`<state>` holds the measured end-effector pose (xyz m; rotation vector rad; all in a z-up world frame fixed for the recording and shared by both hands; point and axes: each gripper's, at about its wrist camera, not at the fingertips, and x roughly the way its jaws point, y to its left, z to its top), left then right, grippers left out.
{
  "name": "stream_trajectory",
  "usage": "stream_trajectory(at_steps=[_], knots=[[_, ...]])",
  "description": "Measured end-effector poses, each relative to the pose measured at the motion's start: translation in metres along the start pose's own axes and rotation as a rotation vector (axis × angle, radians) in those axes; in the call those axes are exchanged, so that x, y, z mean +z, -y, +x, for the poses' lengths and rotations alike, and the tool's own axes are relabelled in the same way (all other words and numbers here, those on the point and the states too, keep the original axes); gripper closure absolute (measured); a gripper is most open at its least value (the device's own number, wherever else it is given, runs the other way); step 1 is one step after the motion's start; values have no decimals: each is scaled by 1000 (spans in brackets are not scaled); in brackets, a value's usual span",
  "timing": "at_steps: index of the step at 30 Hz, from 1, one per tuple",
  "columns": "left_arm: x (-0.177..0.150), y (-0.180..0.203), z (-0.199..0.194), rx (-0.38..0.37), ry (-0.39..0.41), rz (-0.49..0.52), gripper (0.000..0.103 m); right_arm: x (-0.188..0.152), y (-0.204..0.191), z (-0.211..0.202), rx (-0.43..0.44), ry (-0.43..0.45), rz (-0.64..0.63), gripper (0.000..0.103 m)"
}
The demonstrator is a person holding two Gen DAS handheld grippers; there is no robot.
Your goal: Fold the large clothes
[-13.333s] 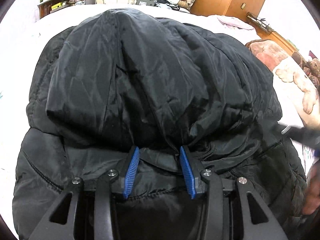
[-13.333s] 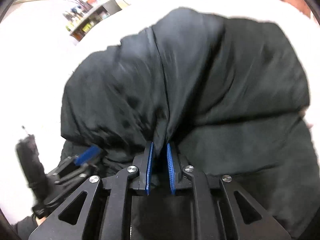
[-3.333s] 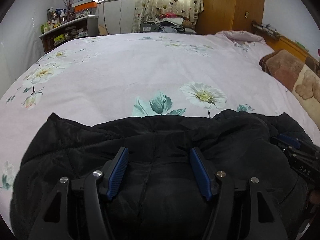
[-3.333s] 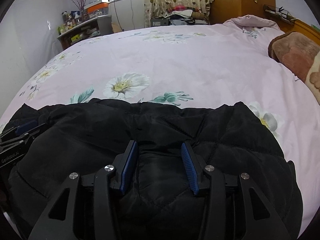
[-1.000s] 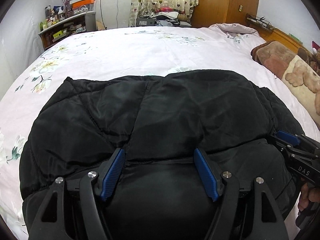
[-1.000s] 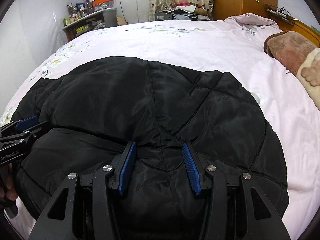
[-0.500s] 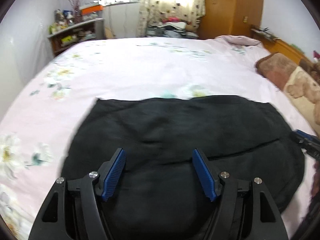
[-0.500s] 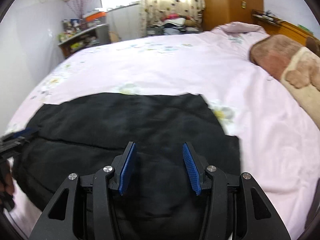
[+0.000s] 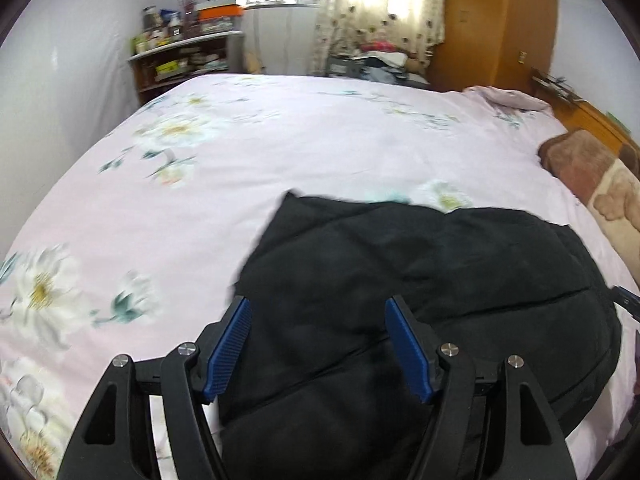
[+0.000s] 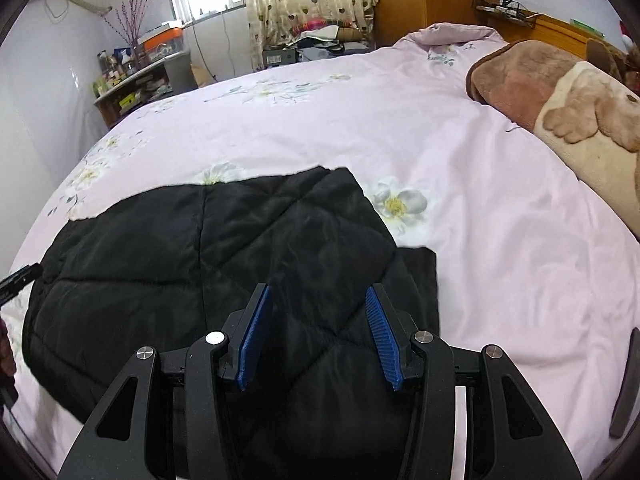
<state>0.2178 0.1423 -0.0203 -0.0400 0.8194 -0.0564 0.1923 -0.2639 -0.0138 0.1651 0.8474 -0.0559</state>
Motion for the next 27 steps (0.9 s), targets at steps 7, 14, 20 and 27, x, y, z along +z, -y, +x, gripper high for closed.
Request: stream_trajectory(at_steps=[7, 14, 20, 27], knots=[[-19, -9, 32, 21, -83, -31, 37, -17, 13, 29, -40, -76, 2, 54], [-17, 0, 38, 49, -93, -9, 37, -17, 9, 33, -73, -95, -29, 54], [-19, 4, 40, 55, -104, 14, 37, -19, 9, 40, -85, -108, -27, 54], [-15, 2, 31, 52, -111, 25, 37, -16, 5, 31, -104, -114, -10, 54]])
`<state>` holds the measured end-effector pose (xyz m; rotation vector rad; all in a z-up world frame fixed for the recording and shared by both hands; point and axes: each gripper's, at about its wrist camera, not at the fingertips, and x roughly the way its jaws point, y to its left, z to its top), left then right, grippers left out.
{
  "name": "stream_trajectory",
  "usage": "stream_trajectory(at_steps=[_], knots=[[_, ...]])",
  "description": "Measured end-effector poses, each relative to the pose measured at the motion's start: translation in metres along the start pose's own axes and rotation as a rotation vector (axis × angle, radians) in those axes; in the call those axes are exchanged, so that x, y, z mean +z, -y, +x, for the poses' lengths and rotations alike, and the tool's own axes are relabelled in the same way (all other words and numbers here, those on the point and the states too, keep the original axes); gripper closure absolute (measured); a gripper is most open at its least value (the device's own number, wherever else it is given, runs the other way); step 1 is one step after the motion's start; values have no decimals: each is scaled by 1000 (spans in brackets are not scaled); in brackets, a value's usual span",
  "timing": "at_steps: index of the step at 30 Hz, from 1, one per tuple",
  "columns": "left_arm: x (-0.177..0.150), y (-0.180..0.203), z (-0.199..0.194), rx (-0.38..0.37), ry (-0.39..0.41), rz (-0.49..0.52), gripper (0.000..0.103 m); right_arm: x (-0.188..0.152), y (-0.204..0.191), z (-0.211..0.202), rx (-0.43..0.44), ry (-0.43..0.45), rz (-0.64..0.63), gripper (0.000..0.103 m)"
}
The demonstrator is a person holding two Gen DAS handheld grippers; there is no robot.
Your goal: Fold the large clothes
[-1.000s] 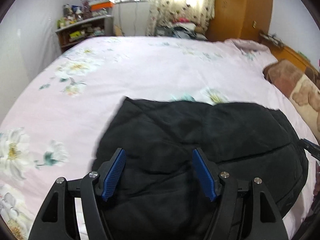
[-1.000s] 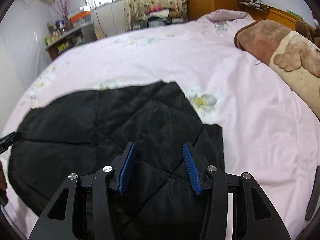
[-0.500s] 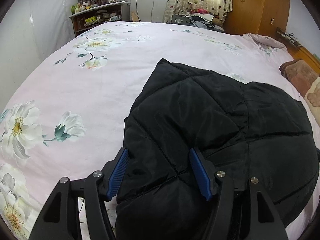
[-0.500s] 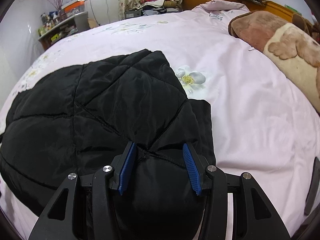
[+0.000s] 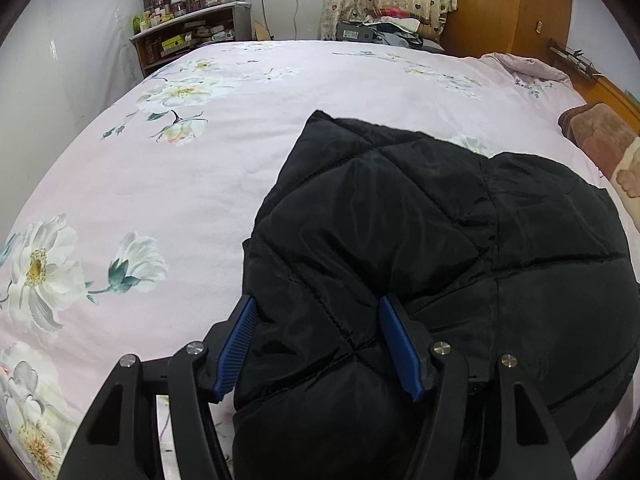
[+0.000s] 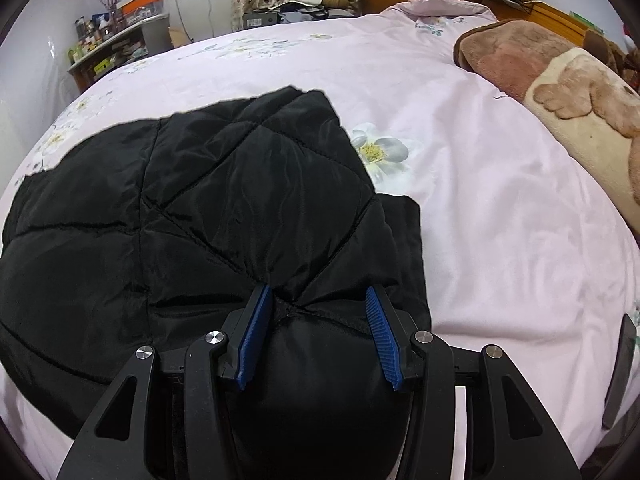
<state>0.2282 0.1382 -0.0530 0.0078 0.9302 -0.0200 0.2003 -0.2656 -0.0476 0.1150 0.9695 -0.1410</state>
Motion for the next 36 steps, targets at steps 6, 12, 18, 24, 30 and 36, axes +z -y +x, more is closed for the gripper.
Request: stream_trajectory(at_steps=[6, 12, 18, 24, 30, 36], knots=[[0, -8, -24, -21, 45, -3, 38, -4, 3, -29, 36, 53, 15, 54], [-11, -48, -24, -53, 52, -130, 37, -12, 23, -29, 63, 64, 78, 53], [-17, -50, 9, -127, -19, -168, 35, -16, 46, 5, 141, -14, 187, 45], [-4, -42, 32, -167, -39, -150, 28, -7, 55, 28, 164, -48, 223, 29], [1, -46, 43, -213, -56, -174, 19, 1, 58, 39, 194, -69, 224, 27], [-26, -61, 35, -286, -65, -237, 19, -13, 67, 37, 285, -118, 297, 27]])
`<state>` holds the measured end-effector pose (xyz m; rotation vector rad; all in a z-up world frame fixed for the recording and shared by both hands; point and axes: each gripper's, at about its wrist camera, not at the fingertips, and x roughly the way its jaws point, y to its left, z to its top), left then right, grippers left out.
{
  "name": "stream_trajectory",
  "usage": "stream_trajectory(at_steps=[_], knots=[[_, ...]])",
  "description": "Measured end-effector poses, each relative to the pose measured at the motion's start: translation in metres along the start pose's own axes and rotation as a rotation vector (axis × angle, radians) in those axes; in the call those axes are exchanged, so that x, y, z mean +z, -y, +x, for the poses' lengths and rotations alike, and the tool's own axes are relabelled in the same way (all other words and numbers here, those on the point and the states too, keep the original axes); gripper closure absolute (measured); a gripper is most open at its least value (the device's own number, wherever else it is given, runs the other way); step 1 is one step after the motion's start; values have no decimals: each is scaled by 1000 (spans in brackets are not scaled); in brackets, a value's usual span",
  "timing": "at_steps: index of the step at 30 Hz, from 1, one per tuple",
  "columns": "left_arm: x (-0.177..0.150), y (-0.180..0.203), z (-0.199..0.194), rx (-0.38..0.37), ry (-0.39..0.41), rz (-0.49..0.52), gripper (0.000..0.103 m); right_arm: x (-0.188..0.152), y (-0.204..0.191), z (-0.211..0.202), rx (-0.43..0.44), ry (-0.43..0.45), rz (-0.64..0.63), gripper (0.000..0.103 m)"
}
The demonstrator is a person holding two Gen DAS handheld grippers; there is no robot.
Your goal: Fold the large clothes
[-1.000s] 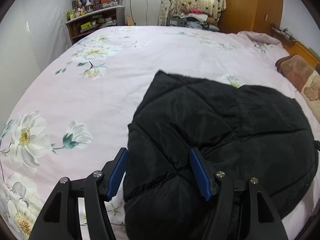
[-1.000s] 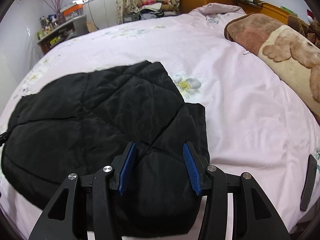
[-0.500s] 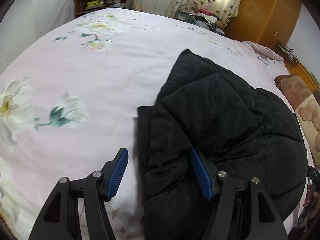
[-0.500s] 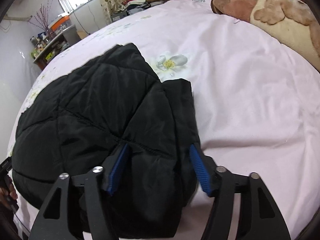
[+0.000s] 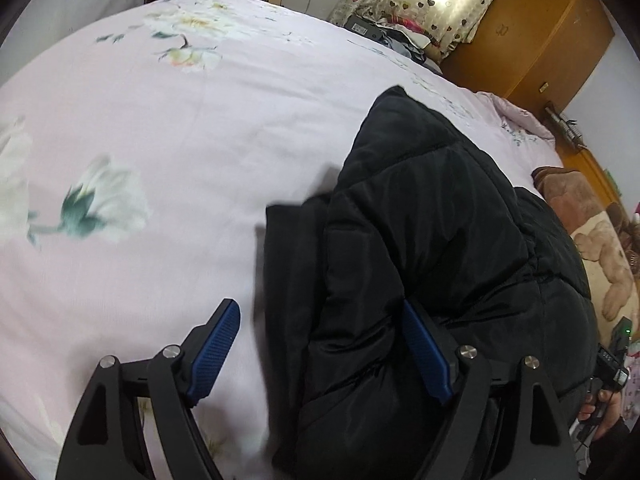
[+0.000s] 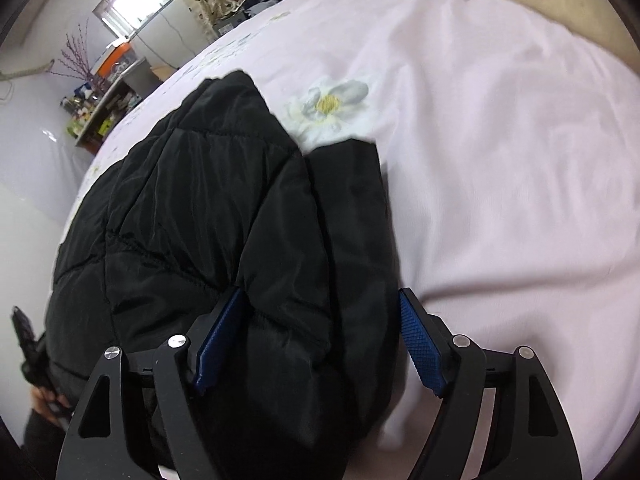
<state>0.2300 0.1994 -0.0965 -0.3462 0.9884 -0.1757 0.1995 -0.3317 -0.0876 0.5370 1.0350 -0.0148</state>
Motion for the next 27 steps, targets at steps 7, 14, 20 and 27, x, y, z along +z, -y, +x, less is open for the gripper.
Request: stream_trajectory(at_steps=[7, 14, 20, 27], knots=[[0, -11, 11, -60, -16, -17, 13, -9, 9, 3, 84, -36, 25, 27], [11, -11, 25, -119, -31, -20, 12, 12, -2, 26, 100, -54, -13, 30], [1, -7, 19, -155, -22, -1, 28, 6, -10, 17, 128, -34, -52, 51], [7, -2, 26, -131, -32, 14, 28, 16, -4, 40, 158, -46, -7, 40]])
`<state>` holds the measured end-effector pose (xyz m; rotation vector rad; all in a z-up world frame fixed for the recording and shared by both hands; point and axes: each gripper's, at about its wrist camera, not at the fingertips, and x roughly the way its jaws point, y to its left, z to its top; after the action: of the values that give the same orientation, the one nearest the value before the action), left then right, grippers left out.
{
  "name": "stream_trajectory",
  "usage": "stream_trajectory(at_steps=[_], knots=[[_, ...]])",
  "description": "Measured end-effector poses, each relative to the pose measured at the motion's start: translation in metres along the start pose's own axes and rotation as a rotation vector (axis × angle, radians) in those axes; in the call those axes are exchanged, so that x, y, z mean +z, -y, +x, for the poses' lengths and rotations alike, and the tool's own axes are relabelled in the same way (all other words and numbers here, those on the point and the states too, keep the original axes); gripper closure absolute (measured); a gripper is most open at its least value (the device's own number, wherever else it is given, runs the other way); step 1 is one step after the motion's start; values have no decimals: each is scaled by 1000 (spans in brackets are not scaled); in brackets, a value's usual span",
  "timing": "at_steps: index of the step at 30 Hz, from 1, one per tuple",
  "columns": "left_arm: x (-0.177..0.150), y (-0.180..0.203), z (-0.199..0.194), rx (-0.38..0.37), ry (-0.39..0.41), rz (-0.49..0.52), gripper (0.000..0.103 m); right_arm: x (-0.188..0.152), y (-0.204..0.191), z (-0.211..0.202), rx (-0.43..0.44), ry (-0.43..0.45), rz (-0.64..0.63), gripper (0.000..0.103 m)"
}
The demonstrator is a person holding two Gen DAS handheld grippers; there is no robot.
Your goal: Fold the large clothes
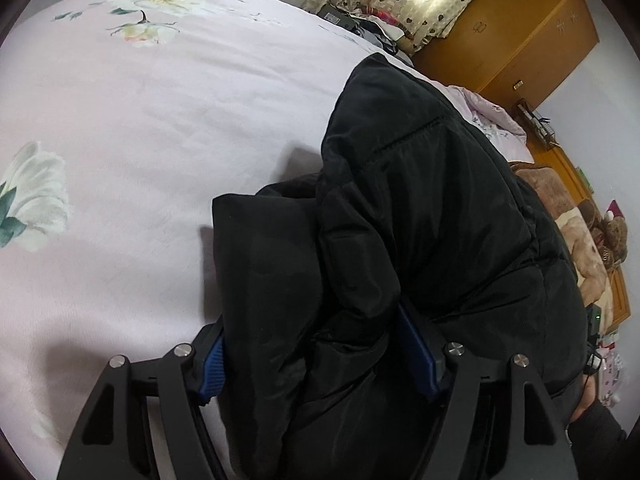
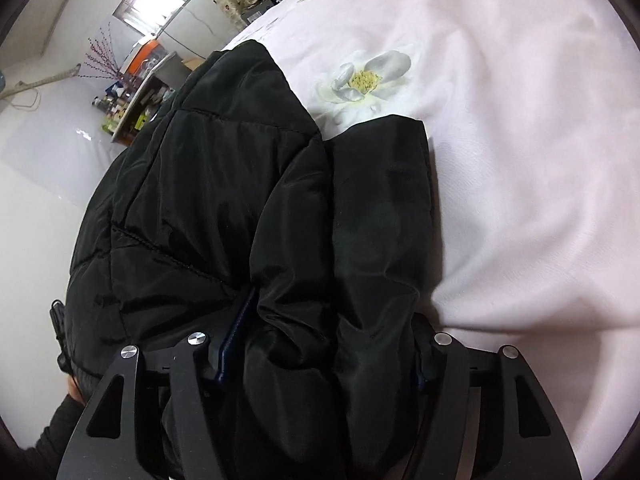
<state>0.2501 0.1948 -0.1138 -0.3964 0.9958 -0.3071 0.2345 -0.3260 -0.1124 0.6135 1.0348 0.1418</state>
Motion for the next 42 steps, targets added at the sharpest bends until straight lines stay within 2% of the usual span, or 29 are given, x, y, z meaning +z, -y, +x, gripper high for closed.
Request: stream_trajectory(at_steps=[6, 11, 14, 17, 21, 26, 30, 33, 37, 42], knots=[[2, 21, -2, 63, 17, 23, 41, -4, -15, -7, -55, 28, -44, 57], [7, 40, -10, 130, 19, 49, 66, -3, -25, -17, -88, 40, -44, 71], [10, 48, -27, 149, 35, 57, 73, -3, -36, -32, -116, 51, -65, 76], [7, 56, -49, 144, 66, 58, 75, -5, -45, -55, -103, 84, -70, 79], [-13, 63, -82, 136, 95, 64, 75, -21, -61, -90, -86, 117, -101, 79], [-48, 63, -123, 125, 125, 54, 75, -57, -66, -117, -71, 113, -115, 79], [-62, 65, -147, 127, 142, 49, 76, -78, -68, -129, -54, 108, -124, 79], [-59, 66, -156, 130, 158, 60, 76, -81, -76, -132, -40, 106, -134, 79], [-47, 63, -165, 136, 182, 73, 76, -62, -94, -126, -30, 117, -168, 79], [-6, 57, -163, 135, 216, 86, 76, -36, -110, -118, -15, 146, -206, 79]])
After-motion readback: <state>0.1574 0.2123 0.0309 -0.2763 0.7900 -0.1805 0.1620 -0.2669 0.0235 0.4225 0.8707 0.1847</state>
